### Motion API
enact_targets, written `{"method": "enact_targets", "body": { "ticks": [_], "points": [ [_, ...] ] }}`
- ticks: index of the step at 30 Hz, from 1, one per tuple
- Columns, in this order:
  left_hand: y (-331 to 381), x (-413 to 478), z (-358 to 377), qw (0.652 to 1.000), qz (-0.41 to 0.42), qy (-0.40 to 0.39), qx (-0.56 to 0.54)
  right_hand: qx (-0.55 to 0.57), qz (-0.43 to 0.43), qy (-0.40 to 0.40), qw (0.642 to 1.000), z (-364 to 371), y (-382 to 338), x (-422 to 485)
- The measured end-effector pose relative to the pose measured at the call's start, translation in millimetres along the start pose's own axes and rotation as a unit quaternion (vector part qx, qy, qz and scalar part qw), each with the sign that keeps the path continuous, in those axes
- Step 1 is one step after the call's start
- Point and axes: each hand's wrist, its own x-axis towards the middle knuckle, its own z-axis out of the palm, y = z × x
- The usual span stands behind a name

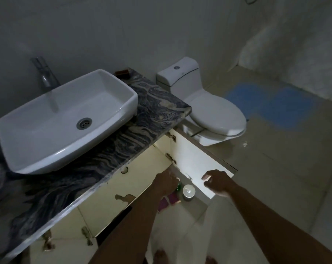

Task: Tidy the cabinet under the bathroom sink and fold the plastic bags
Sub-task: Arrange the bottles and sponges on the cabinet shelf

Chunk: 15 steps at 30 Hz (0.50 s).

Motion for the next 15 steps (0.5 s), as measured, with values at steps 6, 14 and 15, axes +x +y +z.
{"method": "enact_targets", "body": {
  "ticks": [6,14,15],
  "points": [
    [-35.2,21.1,8.6,1.000,0.008,0.001,-0.001,-0.013,0.008,-0.018,1.000,48.5,1.1,12.8],
    [-61.2,89.8,59.5,0.999,0.027,0.008,0.017,0.022,0.029,-0.009,0.999,87.6,42.9,59.9],
    [-66.8,101.7,74.3,0.999,0.026,-0.005,0.031,0.019,0.029,-0.012,0.999,97.4,52.3,69.1]
  ]
}}
